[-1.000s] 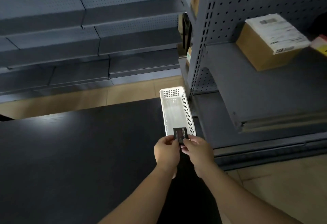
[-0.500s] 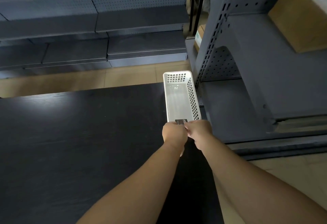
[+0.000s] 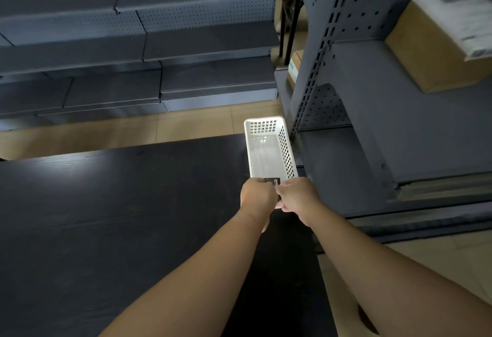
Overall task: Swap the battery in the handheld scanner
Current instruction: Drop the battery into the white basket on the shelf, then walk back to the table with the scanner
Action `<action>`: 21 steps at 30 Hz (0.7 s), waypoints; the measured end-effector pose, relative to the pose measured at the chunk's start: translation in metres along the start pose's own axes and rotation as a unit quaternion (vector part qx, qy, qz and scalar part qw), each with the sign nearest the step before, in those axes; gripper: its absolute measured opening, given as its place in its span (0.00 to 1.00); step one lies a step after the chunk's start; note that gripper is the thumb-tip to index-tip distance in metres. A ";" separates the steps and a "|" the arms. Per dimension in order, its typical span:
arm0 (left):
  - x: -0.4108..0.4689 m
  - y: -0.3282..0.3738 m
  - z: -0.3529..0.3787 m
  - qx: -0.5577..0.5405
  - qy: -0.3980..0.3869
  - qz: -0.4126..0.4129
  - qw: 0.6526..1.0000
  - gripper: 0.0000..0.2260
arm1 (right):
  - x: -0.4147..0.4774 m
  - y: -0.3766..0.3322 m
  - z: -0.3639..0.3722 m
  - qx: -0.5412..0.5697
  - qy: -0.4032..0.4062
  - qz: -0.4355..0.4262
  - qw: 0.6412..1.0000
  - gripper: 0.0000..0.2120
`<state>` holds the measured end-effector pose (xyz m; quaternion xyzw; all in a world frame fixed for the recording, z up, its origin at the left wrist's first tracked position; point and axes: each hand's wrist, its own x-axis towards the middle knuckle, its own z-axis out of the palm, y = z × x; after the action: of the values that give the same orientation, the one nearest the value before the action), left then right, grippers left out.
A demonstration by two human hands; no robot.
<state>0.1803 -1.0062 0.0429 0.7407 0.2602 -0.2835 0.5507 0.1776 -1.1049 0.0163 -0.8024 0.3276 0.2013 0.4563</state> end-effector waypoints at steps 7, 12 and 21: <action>-0.040 0.031 -0.074 0.368 0.055 0.178 0.911 0.15 | -0.059 -0.056 -0.026 -0.322 0.034 -0.204 0.924 0.13; -0.071 0.044 -0.121 0.554 0.085 0.234 0.795 0.11 | -0.110 -0.096 -0.034 -0.469 0.056 -0.277 0.837 0.07; -0.131 0.018 -0.204 0.518 0.180 0.182 0.816 0.13 | -0.162 -0.148 0.034 -0.542 0.027 -0.403 0.737 0.11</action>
<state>0.1280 -0.8234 0.1950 0.9882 0.0301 -0.1323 0.0706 0.1678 -0.9660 0.1886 -0.9762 -0.1787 0.1205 -0.0265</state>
